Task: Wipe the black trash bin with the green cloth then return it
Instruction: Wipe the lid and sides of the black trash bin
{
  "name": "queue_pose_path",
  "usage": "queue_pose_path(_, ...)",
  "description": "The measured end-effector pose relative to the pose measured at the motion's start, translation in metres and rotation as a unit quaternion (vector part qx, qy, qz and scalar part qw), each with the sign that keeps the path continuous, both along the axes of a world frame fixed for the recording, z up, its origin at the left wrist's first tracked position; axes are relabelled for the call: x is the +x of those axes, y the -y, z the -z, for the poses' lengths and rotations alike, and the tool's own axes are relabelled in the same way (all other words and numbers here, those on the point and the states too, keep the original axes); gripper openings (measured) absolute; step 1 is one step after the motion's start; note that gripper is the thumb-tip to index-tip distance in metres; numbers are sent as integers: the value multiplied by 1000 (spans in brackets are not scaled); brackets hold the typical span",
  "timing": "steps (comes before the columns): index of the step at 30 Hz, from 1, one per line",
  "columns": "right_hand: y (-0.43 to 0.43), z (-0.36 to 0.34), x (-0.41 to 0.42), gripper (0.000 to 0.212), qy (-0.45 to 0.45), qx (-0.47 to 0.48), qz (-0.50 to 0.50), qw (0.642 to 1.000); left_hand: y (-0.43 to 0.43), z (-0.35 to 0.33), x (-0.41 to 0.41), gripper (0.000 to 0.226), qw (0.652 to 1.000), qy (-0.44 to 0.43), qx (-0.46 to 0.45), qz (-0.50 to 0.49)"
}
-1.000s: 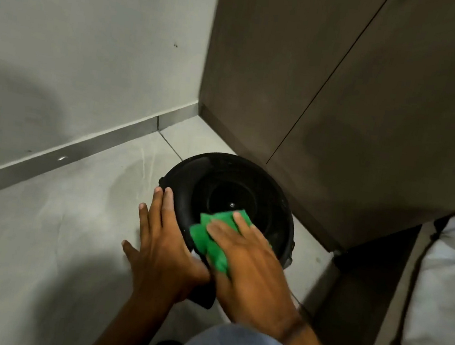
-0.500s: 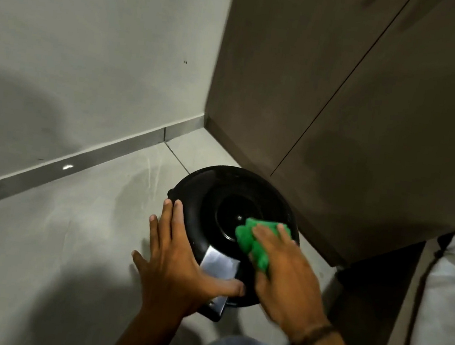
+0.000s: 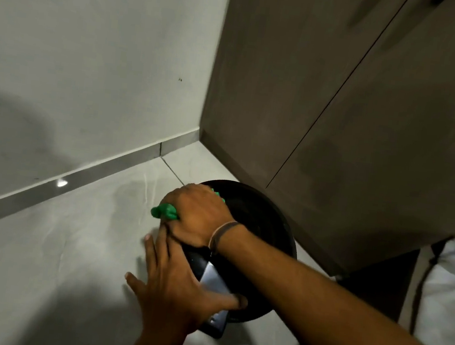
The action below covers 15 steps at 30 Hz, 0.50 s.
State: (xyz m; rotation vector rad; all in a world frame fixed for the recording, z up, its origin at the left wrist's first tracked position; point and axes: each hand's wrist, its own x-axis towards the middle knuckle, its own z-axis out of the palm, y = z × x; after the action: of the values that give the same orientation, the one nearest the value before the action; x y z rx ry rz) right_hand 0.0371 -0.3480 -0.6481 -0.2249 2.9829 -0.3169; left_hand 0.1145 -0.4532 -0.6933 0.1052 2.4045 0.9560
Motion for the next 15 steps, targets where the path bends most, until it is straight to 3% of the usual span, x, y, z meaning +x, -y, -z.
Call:
queue_pose_path(3, -42, -1, 6, 30, -52, -34, 142, 988, 0, 2, 4, 190, 999, -33, 35, -10)
queue_pose_path(5, -81, -1, 21, 27, -62, -51, 278, 957, 0, 3, 6, 186, 998, -45, 39, -11)
queue_pose_path(7, -99, -1, 32, 28, -45, -66, 349, 934, 2, 4, 6, 185, 998, -52, 45, -8)
queue_pose_path(9, -91, -1, 21, 30, -58, -60, 319, 944, 2, 3, 5, 185, 997, -54, 50, -4)
queue_pose_path(13, -14, 2, 1, 36, -12, 1, 34, 999, 3, 3, 4, 192, 999, -33, 23, -4)
queue_pose_path(15, -1, 6, 3, 33, -1, 4, -10, 1000, 0, 4, 4, 193, 999, -31, 11, -6)
